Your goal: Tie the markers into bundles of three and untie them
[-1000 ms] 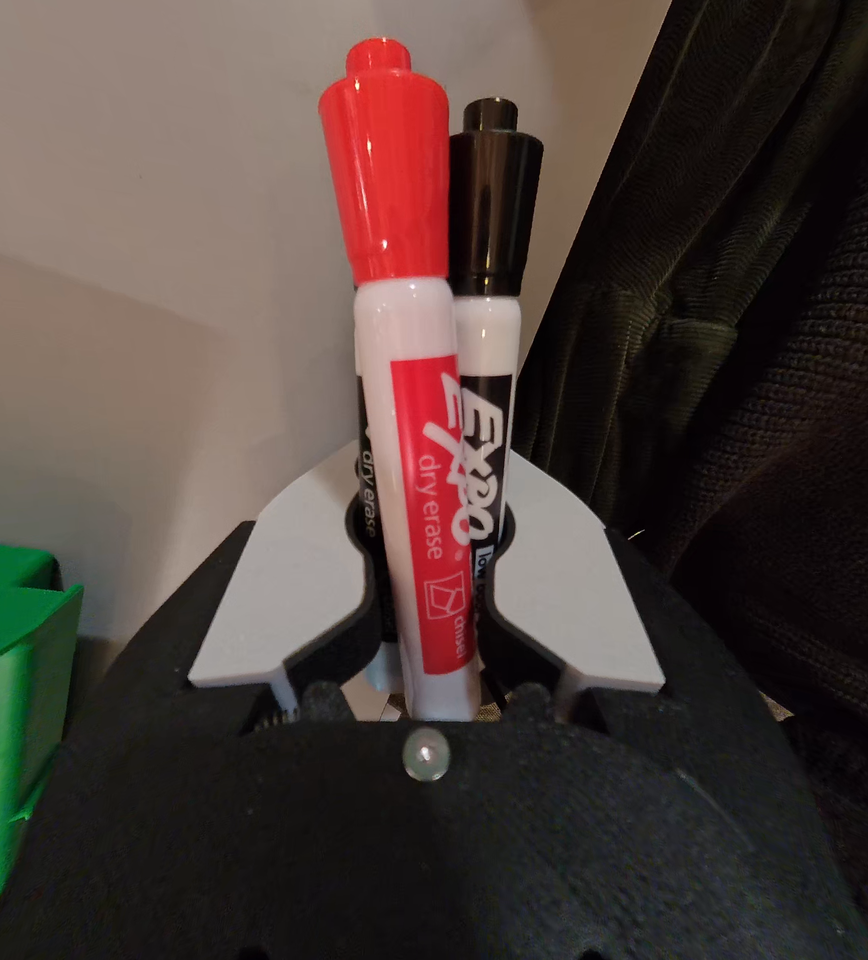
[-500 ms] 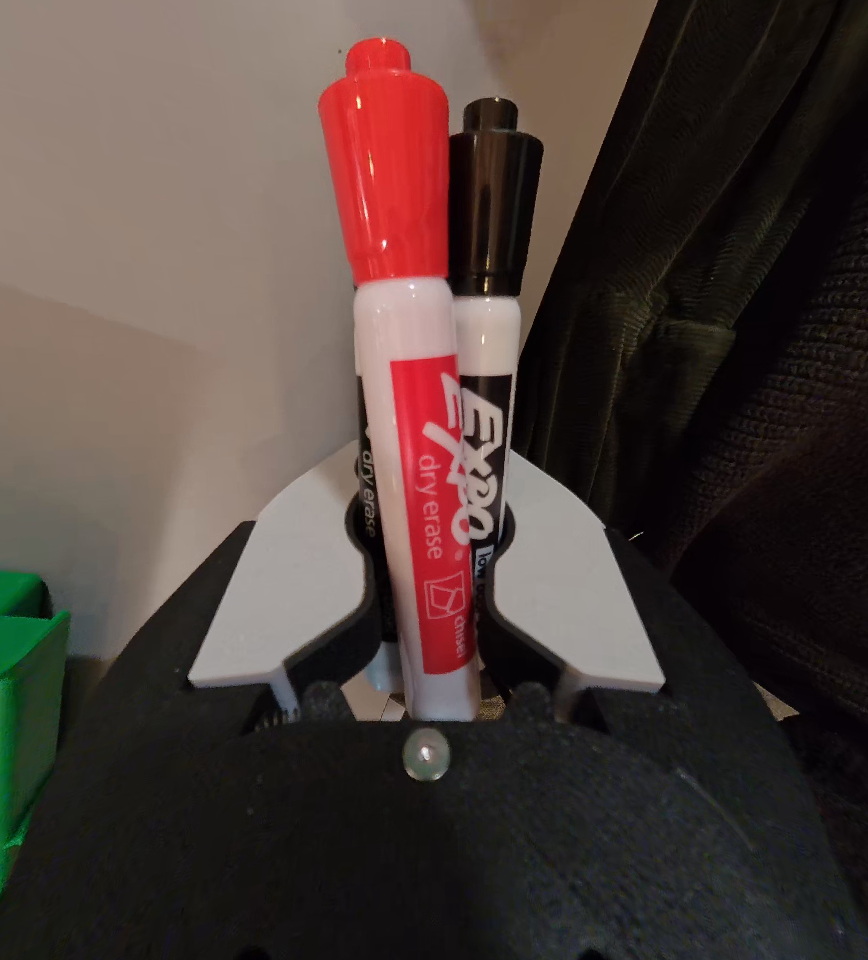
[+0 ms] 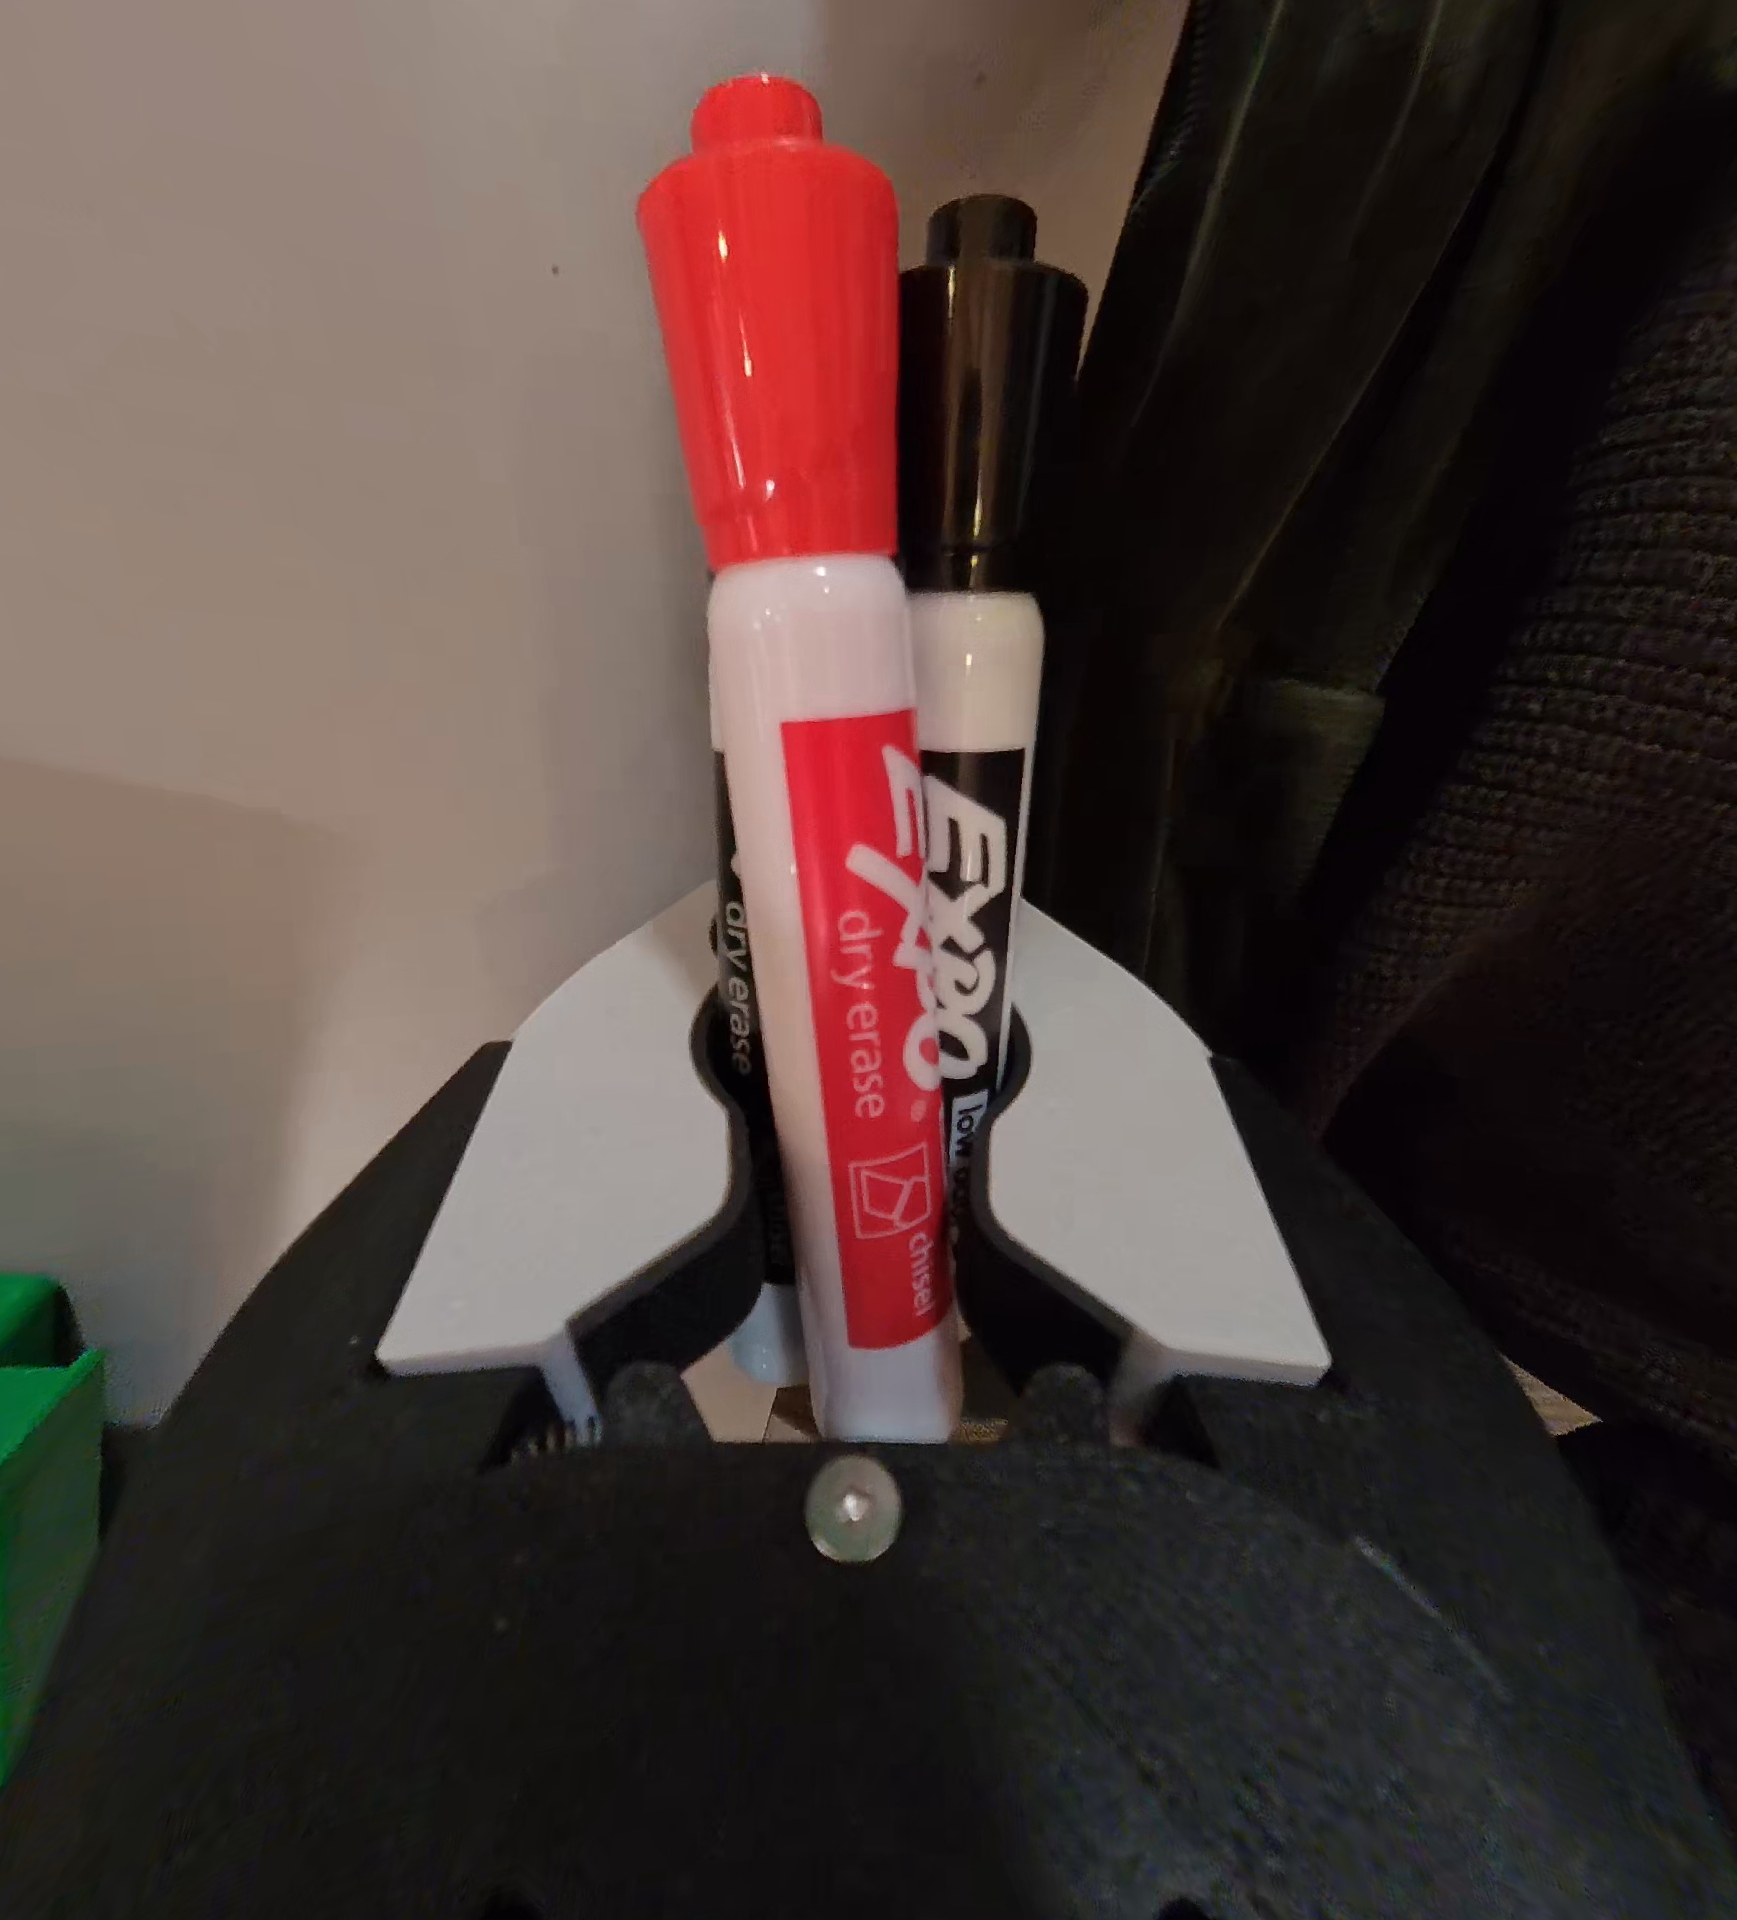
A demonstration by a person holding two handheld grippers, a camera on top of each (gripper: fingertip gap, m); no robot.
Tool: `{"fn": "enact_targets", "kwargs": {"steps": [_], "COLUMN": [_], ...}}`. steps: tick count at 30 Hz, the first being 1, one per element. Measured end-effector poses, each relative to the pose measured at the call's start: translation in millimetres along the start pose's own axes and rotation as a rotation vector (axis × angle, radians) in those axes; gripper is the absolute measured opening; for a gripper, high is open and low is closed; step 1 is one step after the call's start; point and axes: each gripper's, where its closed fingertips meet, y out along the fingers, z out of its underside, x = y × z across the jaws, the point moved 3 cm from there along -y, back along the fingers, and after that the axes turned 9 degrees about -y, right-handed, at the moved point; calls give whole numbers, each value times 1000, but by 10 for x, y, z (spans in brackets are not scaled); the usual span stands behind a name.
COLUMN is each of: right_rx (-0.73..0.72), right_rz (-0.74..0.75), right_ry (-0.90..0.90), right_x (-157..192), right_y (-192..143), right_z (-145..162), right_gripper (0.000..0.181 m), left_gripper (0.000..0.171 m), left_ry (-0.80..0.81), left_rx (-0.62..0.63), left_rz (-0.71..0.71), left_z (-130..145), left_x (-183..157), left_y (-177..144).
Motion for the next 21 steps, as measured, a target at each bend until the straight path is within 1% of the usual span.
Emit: {"fn": "enact_targets", "kwargs": {"steps": [4, 7, 12, 16, 21], "right_rx": [-35, -56, -102, -83, -83], "right_rz": [-58, -110, -184, -181, -166], "right_ry": [46, 76, 119, 106, 132], "right_x": [113, 210, 358, 394, 334], "right_y": [100, 165, 254, 327, 326], "right_z": [-45, -63, -125, -95, -83], "right_gripper": [51, 53, 52, 52, 48], "left_gripper": [44, 44, 44, 44, 44], "left_ry": [25, 40, 39, 39, 50], "left_rx": [-30, -75, -88, -77, -74], "left_rz": [40, 85, 87, 88, 96], "left_z": [-63, -114, -124, -124, -142], "left_x": [-87, -159, -171, -180, -211], "left_y": [-8, -53, -86, -66, -48]}}
